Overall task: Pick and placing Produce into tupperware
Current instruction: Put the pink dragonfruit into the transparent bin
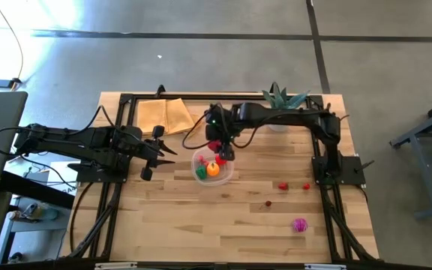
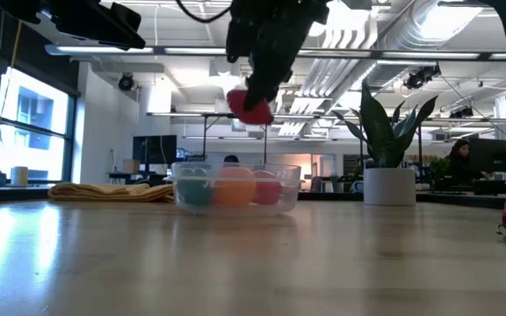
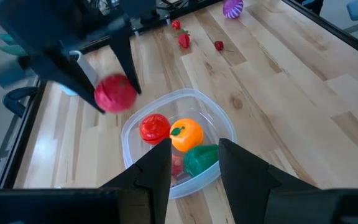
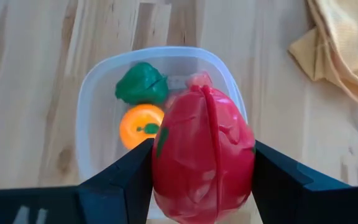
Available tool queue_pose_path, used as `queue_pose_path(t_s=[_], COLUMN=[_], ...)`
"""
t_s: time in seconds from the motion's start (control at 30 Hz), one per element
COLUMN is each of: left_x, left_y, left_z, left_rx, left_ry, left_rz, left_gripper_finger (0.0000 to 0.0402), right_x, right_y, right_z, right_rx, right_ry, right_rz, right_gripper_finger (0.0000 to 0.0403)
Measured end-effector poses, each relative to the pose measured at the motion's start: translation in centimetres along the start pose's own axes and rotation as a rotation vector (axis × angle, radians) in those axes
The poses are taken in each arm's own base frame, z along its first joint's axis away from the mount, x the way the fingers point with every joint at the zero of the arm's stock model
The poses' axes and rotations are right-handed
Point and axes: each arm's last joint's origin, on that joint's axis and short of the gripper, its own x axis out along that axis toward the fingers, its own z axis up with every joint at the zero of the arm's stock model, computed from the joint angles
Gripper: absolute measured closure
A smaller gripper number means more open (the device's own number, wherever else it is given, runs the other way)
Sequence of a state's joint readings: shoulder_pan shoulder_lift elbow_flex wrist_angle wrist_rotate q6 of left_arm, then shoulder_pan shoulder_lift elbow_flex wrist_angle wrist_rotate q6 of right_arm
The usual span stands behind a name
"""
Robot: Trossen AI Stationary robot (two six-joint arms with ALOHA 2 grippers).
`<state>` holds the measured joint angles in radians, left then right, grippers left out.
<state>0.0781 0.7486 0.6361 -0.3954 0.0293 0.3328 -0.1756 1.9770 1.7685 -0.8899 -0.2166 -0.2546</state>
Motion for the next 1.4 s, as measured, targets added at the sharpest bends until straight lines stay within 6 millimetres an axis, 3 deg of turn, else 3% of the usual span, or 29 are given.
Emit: queue_pose_path(t_s=[0.53, 0.8, 1.03, 1.4], left_x=[0.0, 0.0, 0.0, 0.0], left_y=[0.0, 0.0, 0.0, 0.0], left_z=[0.0, 0.0, 0.0, 0.0], left_rx=[0.000, 0.000, 0.000, 0.000], left_ry=[0.000, 0.000, 0.000, 0.000], left_rz=[0.000, 0.000, 0.000, 0.000], left_gripper_finger=[0.0282, 0.0282, 0.0282, 0.0282], right_x=[4.2, 4.8, 8.2, 8.3], right_y=[-0.9, -1.2, -1.6, -1.4], right_z=[-1.3, -1.7, -2.2, -2.1], right_rx=[-0.067, -0.051, -0.068, -0.073], right_ry=[-0.186, -0.213, -0.195, -0.193], right_rz=[0.050, 0.069, 0.076, 0.080], right_gripper_finger=[0.0201, 0.0201, 0.0201, 0.0201])
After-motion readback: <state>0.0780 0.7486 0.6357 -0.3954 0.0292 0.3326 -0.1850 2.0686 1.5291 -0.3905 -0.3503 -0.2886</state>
